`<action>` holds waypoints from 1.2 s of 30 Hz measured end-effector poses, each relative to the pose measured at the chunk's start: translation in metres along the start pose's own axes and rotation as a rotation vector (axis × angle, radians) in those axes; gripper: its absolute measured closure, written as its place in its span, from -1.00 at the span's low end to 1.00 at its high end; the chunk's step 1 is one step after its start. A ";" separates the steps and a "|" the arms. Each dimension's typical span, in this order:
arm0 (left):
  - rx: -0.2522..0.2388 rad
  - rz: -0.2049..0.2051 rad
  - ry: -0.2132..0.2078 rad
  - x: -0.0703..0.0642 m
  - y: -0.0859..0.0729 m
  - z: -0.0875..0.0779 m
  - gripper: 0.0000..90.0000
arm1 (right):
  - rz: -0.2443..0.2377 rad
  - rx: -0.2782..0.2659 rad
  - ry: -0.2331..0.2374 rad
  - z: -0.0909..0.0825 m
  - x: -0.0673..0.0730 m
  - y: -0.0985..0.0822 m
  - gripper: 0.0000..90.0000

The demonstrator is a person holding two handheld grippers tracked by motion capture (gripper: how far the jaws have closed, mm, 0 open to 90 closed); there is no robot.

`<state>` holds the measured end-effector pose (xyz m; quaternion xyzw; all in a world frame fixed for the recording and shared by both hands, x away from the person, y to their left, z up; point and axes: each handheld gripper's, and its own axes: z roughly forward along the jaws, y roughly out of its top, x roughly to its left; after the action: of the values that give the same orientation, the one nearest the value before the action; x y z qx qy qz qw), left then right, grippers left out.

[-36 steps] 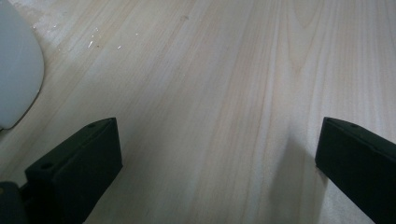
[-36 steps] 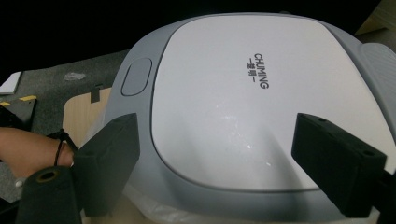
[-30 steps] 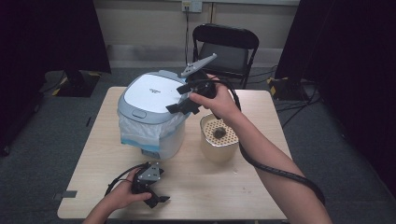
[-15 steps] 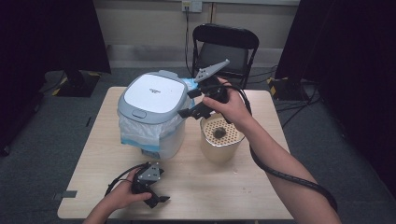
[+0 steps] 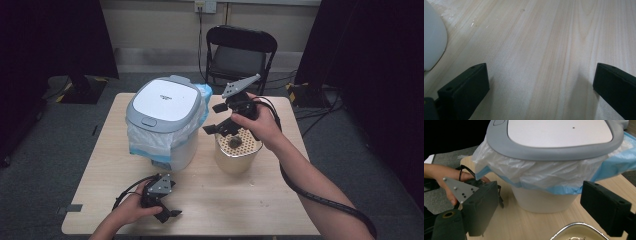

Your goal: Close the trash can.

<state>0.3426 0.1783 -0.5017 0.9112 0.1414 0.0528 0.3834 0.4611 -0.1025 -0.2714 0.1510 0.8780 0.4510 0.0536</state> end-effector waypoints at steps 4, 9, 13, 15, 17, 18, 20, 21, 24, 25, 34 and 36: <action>-0.008 -0.003 0.005 0.000 0.000 0.001 -1.00 | 0.002 0.012 -0.001 -0.003 0.001 -0.010 -0.67; -0.007 -0.001 0.005 0.000 0.000 0.001 -1.00 | 0.015 0.014 0.007 -0.007 0.002 -0.025 -0.67; -0.007 -0.001 0.005 0.000 0.000 0.001 -1.00 | 0.019 0.013 0.006 -0.009 0.004 -0.034 -0.67; -0.006 -0.001 0.005 0.000 0.000 0.001 -1.00 | 0.023 0.013 0.011 -0.010 0.005 -0.038 -0.67; -0.008 -0.002 0.006 0.000 0.000 0.001 -1.00 | 0.021 0.021 0.011 -0.010 0.006 -0.043 -0.67; -0.009 -0.002 0.005 0.000 0.000 0.001 -1.00 | 0.021 0.024 0.009 -0.010 0.007 -0.045 -0.67; -0.011 -0.003 0.005 0.000 0.000 0.001 -1.00 | 0.014 0.035 0.008 -0.009 0.009 -0.050 -0.67; -0.008 -0.001 0.004 0.000 0.000 0.001 -1.00 | 0.014 0.038 0.006 -0.009 0.010 -0.053 -0.67; -0.006 -0.009 0.002 -0.001 0.000 0.001 -1.00 | 0.014 0.041 0.011 -0.010 0.012 -0.059 -0.67; -0.008 -0.008 0.002 -0.001 0.000 0.001 -1.00 | 0.011 0.043 0.011 -0.010 0.013 -0.061 -0.67; -0.006 -0.009 0.002 -0.001 0.000 0.001 -1.00 | 0.012 0.076 0.013 -0.009 0.019 -0.082 -0.67; -0.009 -0.009 0.001 -0.001 -0.001 0.001 -1.00 | 0.013 0.074 0.013 -0.009 0.020 -0.087 -0.67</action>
<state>0.3420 0.1778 -0.5027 0.9087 0.1456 0.0521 0.3877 0.4212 -0.1506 -0.3359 0.1556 0.8936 0.4193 0.0395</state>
